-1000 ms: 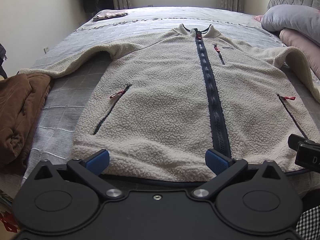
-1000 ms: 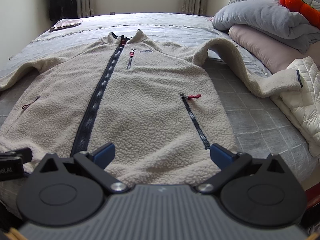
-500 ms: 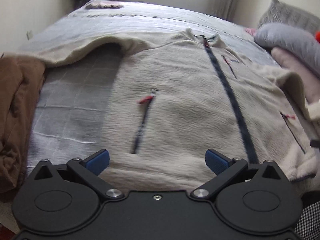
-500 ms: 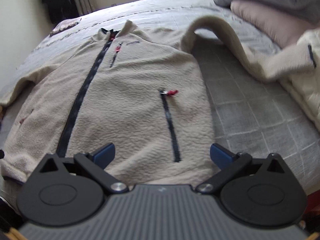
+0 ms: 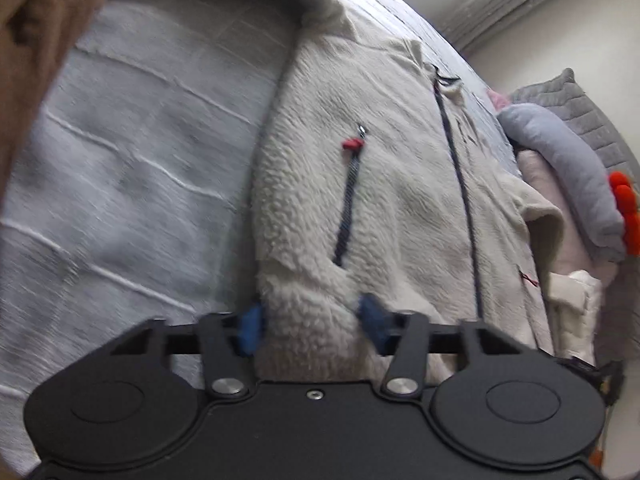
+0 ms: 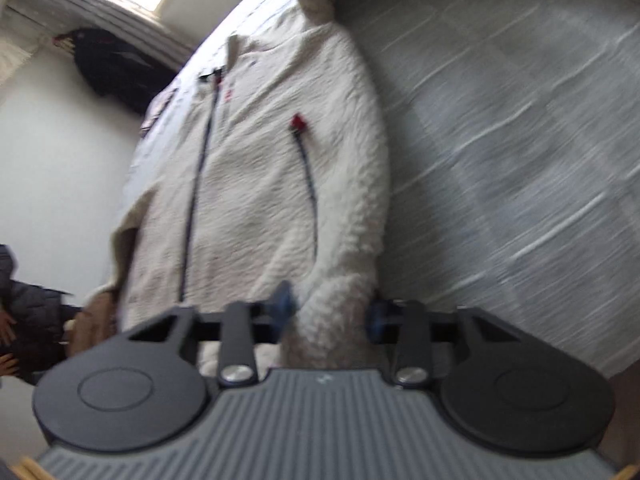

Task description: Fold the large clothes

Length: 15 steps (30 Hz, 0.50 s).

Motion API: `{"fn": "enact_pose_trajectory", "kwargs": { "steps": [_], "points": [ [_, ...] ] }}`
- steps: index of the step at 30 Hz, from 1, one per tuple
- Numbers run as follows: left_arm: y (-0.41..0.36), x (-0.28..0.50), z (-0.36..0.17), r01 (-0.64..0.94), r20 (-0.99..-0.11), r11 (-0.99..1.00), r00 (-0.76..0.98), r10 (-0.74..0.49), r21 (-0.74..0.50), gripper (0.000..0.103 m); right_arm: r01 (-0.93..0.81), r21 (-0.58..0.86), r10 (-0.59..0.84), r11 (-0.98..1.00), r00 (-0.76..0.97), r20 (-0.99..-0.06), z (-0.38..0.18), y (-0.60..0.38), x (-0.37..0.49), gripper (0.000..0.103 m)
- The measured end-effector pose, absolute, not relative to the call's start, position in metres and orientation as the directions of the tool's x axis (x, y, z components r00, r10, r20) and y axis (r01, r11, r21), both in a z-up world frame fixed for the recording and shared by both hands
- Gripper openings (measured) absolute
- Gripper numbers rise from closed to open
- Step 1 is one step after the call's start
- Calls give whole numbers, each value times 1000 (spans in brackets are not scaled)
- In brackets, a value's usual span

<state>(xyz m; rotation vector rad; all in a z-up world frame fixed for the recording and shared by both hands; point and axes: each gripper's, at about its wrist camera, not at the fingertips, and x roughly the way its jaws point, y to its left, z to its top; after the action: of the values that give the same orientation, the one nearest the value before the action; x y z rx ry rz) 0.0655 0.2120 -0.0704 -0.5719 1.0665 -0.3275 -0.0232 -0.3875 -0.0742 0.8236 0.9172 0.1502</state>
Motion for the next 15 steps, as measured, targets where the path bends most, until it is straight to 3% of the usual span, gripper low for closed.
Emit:
{"fn": "enact_pose_trajectory", "kwargs": {
  "steps": [1,4,7,9,12,15],
  "points": [
    [210,62,-68,-18,-732,819,461,-502,-573,26,211,679,435,704,628,-646,-72,-386,-25,19],
    [216,45,-44,2,-695,816,523,-494,-578,20,208,682,404,701,672,-621,-57,-392,-37,14],
    [215,30,-22,41,-679,831,555,-481,-555,19,183,645,349,742,717,-604,-28,-396,-53,12],
    [210,27,-23,54,-726,871,529,-440,-489,17,180,600,316,780,715,-624,-16,-396,-58,12],
    [199,31,-48,66,-836,947,453,-310,-315,18,217,520,276,826,649,-709,-29,-389,-49,12],
    [198,28,-51,69,-841,959,466,-275,-276,26,264,466,256,845,566,-784,-58,-383,-35,20]
  ]
}}
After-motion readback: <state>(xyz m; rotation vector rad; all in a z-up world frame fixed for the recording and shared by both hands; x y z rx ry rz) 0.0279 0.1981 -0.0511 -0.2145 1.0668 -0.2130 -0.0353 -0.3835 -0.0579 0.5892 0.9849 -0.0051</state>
